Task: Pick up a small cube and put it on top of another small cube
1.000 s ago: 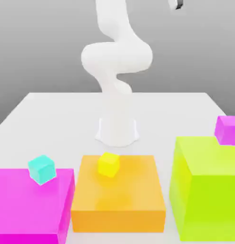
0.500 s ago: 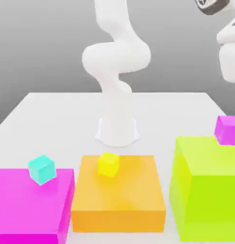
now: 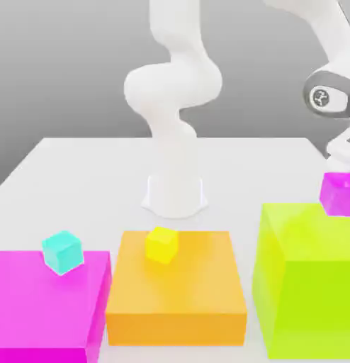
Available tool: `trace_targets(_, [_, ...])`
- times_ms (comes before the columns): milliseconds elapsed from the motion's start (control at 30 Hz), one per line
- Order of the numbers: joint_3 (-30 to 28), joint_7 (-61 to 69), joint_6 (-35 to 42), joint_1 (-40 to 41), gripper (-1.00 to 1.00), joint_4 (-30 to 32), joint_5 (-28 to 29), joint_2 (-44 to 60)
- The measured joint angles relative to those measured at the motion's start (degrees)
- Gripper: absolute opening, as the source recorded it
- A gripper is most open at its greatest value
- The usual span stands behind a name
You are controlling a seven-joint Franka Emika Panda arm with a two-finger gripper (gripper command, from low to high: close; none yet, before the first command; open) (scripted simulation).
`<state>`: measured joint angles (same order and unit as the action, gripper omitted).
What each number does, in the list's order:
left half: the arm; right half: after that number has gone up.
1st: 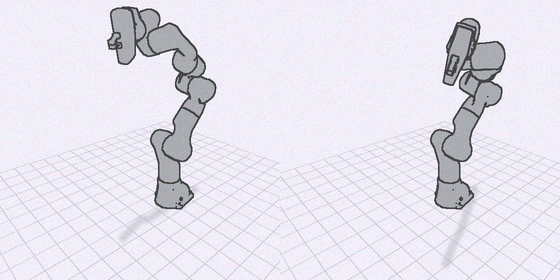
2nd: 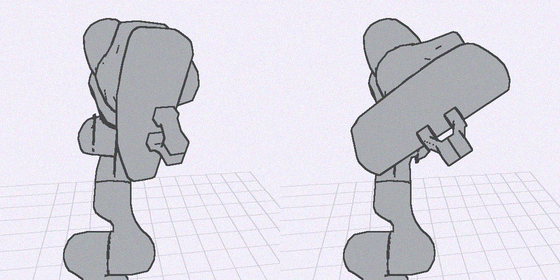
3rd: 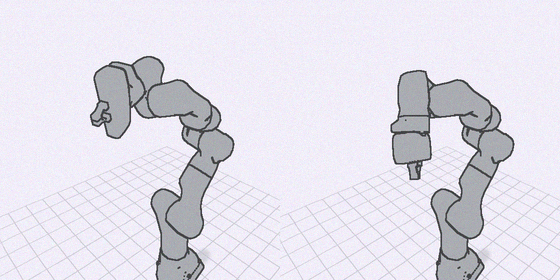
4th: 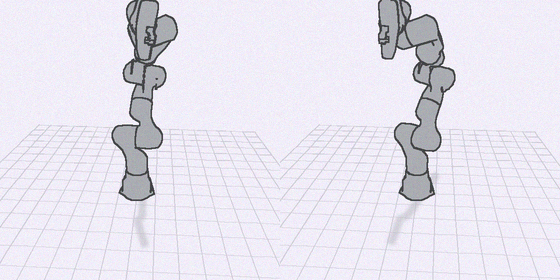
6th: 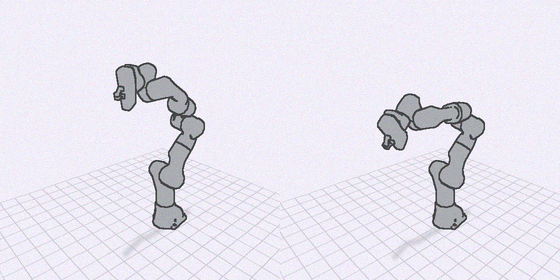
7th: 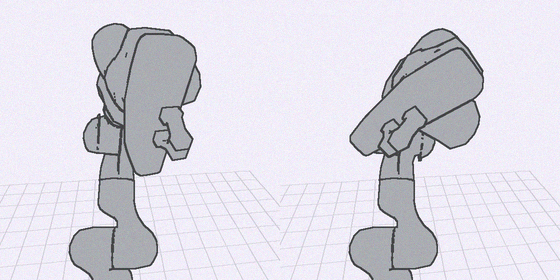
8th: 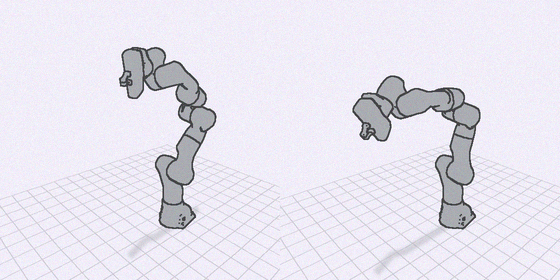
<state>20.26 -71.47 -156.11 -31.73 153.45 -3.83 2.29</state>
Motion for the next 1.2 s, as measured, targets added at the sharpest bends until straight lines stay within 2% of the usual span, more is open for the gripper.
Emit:
trace_targets(100, [-2.8,-7.0,-6.7,2.7,0.0,6.1,6.9,0.5])
trace_targets(167, [-3.4,-10.1,-8.4,2.8,0.0,7.7,7.7,1.0])
trace_targets(400, [-10.3,-18.3,-14.6,-1.5,0.0,6.3,18.3,8.4])
trace_targets(567, [-15.9,-21.2,-19.4,-6.4,0.0,5.2,21.6,14.6])
trace_targets(600, [-16.4,-21.5,-20.0,-6.9,-1.0,5.1,21.9,15.4])
trace_targets(800, [-16.7,-21.8,-20.4,-7.2,-1.0,5.1,22.1,15.8])
trace_targets(933, [-14.4,-20.4,-17.7,-5.1,-1.0,5.6,20.8,12.3])
trace_targets(1200, [-7.8,-12.4,-10.6,-1.1,-1.0,7.8,10.0,2.9])
